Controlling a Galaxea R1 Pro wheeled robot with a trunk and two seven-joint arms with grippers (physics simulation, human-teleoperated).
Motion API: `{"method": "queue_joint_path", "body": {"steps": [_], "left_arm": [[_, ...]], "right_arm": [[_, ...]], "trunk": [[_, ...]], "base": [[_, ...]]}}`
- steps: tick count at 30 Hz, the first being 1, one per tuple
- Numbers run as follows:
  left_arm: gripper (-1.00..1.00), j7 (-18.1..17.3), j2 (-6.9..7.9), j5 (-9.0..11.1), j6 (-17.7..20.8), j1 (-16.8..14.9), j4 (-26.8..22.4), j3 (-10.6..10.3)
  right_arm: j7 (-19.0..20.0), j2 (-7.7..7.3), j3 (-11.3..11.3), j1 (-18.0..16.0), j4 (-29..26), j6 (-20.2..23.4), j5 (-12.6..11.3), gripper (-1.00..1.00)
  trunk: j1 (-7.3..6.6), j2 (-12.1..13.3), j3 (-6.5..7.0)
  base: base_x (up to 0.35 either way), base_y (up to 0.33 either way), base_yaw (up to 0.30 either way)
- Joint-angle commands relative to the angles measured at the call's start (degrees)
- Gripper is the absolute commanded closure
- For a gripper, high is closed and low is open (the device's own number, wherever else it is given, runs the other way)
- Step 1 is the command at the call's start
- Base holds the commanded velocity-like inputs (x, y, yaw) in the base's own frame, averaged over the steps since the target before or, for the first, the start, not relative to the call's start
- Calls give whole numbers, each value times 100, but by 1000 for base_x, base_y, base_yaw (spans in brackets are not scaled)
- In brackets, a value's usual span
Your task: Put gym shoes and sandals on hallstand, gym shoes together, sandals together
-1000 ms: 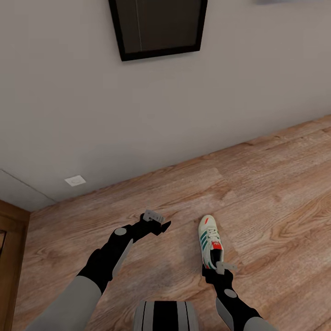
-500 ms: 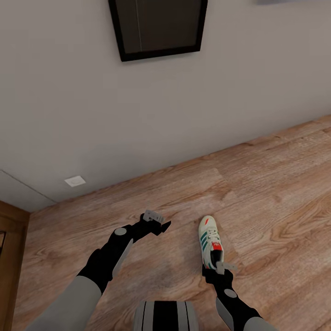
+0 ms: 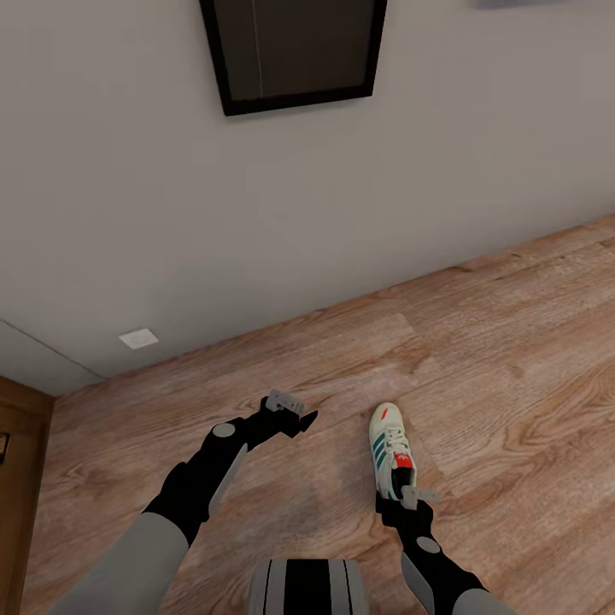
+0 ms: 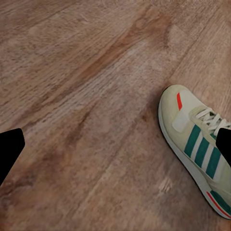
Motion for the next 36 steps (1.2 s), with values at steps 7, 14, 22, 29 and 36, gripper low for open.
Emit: {"method": "queue_joint_path", "body": {"steps": [7, 14, 22, 29, 36], "left_arm": [[-100, -22, -1, 14, 43, -1, -8, 3], [-100, -28, -7, 13, 65, -1, -8, -4], [-100, -29, -2, 12, 78, -6, -8, -4], [-100, -12, 0, 6, 82, -3, -106, 3], [-100, -2, 6, 5, 92, -1, -183, 4]], "right_arm": [[-11, -8, 28, -3, 4, -25, -60, 100], [-11, -9, 24, -3, 4, -25, -60, 100], [-11, -9, 20, -3, -2, -25, -60, 100], [-13, -9, 20, -3, -4, -25, -60, 100], [-14, -9, 19, -3, -5, -25, -60, 100]], "trunk": [[-1, -1, -3], [-1, -1, -3], [-1, -1, -3], [-1, -1, -3], [-19, 8, 152]], "base": [[0, 0, 0], [0, 0, 0], [0, 0, 0], [0, 0, 0], [0, 0, 0]]}}
